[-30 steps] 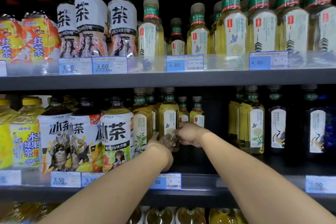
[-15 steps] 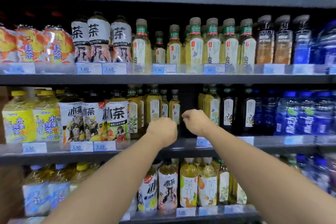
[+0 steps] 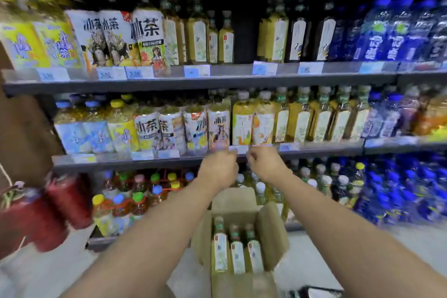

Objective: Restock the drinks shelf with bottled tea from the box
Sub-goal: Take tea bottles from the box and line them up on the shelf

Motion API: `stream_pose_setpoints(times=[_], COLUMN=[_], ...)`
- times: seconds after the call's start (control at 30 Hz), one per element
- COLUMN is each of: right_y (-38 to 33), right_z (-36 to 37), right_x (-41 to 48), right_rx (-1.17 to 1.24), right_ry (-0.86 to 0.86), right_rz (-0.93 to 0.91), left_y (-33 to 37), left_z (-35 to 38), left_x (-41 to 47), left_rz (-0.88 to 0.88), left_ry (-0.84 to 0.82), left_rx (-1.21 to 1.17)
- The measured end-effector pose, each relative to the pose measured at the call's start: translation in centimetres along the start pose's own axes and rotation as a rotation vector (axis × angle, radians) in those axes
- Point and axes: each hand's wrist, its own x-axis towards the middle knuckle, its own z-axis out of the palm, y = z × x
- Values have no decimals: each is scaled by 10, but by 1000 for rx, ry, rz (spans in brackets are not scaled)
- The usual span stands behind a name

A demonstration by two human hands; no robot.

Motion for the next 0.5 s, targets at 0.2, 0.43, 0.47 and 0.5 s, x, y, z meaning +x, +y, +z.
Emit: stream_pose_setpoints(times=[0.2, 0.43, 0.47, 0.5], right_y=[51, 80, 81, 81], right_z=[117, 225, 239, 252], right_x=[-35, -50, -50, -50], right_rx=[23, 159, 201, 245], right_ry=[-278, -578, -624, -655], right_rz=[170, 409, 444, 457], left_y=[-11, -48, -57, -66], left_z=[134, 234, 244, 253], left_x=[-48, -91, -96, -101], left_rz=[-223, -151, -137, -127], left_ry=[-353, -554, -546, -539], left_rx=[-97, 143, 135, 124])
